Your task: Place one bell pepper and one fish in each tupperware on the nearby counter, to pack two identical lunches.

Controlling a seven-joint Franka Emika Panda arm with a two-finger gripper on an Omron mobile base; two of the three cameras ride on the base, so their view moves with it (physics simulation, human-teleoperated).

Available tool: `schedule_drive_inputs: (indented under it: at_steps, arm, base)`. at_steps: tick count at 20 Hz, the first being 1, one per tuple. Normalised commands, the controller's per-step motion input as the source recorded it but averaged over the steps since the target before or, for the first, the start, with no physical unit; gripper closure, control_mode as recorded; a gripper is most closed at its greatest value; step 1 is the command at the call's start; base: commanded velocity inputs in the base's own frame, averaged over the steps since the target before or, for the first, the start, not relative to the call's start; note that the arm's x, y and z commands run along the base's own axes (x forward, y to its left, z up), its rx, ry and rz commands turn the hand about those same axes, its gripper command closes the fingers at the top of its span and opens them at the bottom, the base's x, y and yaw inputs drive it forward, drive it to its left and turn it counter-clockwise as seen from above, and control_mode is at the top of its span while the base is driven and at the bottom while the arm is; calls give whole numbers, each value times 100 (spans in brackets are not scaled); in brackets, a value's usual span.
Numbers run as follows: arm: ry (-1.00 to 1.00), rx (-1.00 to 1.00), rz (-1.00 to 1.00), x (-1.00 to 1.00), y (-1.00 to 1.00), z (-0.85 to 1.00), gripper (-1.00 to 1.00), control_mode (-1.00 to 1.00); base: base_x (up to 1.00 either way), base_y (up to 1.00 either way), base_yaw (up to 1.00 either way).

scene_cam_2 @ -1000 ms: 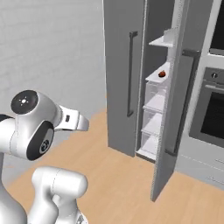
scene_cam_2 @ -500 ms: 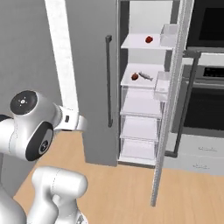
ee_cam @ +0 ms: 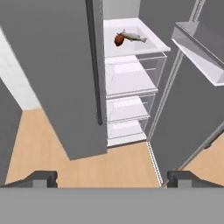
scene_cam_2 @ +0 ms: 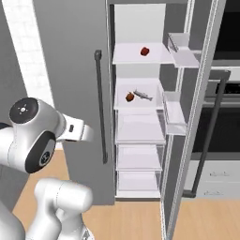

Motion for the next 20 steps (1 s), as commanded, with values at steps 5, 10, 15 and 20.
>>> schedule_drive_inputs:
  at_steps: [5, 10, 15, 20]
  arm:
    - [0, 0, 0, 0, 0, 0, -100, 100]
    - [0, 0, 0, 0, 0, 0, -100, 100]
    - [0, 0, 0, 0, 0, 0, -100, 100]
    - [0, 0, 0, 0, 0, 0, -100, 100]
  base:
    - [100, -8, -3]
    - [74, -47, 16]
    - [43, -48, 20]
    - [76, -7, 6]
